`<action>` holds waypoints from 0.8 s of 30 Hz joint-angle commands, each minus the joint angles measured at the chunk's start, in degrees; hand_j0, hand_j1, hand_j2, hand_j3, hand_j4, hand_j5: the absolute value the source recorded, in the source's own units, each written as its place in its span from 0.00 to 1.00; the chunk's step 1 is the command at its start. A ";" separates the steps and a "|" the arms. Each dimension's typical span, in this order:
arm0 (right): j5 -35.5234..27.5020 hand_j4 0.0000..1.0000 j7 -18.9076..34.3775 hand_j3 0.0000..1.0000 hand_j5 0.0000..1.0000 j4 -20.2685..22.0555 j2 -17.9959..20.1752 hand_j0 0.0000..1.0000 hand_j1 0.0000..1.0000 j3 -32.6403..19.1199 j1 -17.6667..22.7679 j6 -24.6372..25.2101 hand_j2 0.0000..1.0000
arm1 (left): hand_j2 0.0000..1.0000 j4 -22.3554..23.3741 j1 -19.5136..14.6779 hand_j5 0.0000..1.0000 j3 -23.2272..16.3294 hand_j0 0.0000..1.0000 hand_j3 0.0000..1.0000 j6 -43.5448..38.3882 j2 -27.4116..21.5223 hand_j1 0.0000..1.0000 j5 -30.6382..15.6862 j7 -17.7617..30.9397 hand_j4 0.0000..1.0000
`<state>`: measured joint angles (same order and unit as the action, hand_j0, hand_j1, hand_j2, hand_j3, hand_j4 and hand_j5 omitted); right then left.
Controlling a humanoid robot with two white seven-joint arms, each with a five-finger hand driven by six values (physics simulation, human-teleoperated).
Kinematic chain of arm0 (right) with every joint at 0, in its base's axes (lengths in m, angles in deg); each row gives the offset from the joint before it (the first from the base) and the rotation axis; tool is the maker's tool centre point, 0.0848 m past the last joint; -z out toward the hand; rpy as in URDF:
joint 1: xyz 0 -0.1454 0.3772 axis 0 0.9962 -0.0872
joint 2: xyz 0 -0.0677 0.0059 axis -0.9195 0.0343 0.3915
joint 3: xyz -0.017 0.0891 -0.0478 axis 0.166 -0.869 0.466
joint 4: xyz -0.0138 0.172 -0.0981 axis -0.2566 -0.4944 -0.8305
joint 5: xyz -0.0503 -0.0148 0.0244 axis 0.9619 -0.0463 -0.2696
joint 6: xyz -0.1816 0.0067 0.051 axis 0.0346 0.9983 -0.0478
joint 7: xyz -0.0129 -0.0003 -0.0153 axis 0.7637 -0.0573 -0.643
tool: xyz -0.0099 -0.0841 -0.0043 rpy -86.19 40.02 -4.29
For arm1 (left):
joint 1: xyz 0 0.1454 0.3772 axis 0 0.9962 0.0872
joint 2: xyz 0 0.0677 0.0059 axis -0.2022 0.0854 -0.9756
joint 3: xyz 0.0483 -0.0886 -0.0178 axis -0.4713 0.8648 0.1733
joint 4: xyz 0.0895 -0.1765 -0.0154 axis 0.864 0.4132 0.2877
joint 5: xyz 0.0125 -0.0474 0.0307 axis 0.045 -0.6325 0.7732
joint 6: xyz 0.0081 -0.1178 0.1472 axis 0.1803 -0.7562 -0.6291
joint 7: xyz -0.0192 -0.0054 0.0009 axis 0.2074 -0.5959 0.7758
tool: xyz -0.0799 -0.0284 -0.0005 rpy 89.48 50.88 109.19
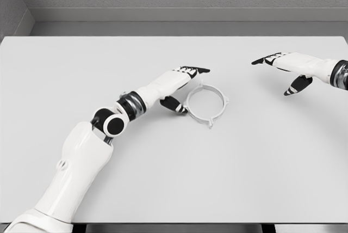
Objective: Assemble PVC drainage pipe clamps
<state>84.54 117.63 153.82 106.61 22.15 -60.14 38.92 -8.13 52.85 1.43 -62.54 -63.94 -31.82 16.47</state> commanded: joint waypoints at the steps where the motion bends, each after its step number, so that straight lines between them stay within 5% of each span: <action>1: -0.30 1.00 -0.02 1.00 1.00 0.04 0.06 1.00 1.00 -0.03 0.00 0.12 1.00 | 1.00 0.50 0.00 1.00 0.04 1.00 1.00 -0.07 0.15 1.00 -0.39 -0.03 1.00; 9: -0.39 1.00 -0.02 1.00 1.00 0.30 0.06 1.00 1.00 -0.03 0.09 0.12 1.00 | 1.00 -0.64 0.53 1.00 0.21 1.00 1.00 -0.07 -0.02 1.00 -0.65 -0.03 1.00; 15: -0.39 1.00 -0.02 1.00 1.00 -0.05 0.06 1.00 1.00 -0.03 0.09 0.12 1.00 | 1.00 -11.01 5.71 1.00 2.67 1.00 1.00 -0.16 -3.62 1.00 -1.88 -0.03 1.00; 18: -0.48 1.00 -0.02 1.00 1.00 -0.05 0.06 1.00 1.00 -0.03 0.09 0.12 1.00 | 1.00 -16.63 7.56 1.00 3.90 1.00 1.00 -0.07 -11.35 1.00 -8.56 -0.03 1.00; 20: -0.65 1.00 -0.02 1.00 1.00 0.48 1.37 1.00 1.00 -0.03 -0.17 0.03 1.00 | 1.00 -21.82 11.60 1.00 12.51 1.00 1.00 2.55 -20.23 1.00 -16.55 -0.03 1.00; 22: -0.74 1.00 -0.02 1.00 1.00 0.92 3.04 1.00 1.00 -0.12 -0.26 -0.23 1.00 | 1.00 -21.30 12.74 1.00 15.68 1.00 1.00 15.91 -29.02 1.00 -22.36 -0.03 1.00; 24: -0.83 1.00 -0.02 1.00 1.00 4.87 5.59 1.00 1.00 -0.03 -0.26 -0.14 1.00 | 1.00 -17.61 13.45 1.00 18.75 1.00 1.00 17.08 -34.29 1.00 -21.48 -0.03 1.00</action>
<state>84.12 117.64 156.39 110.13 22.15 -60.32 38.72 -26.43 66.29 16.28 -50.25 -91.22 -50.43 16.46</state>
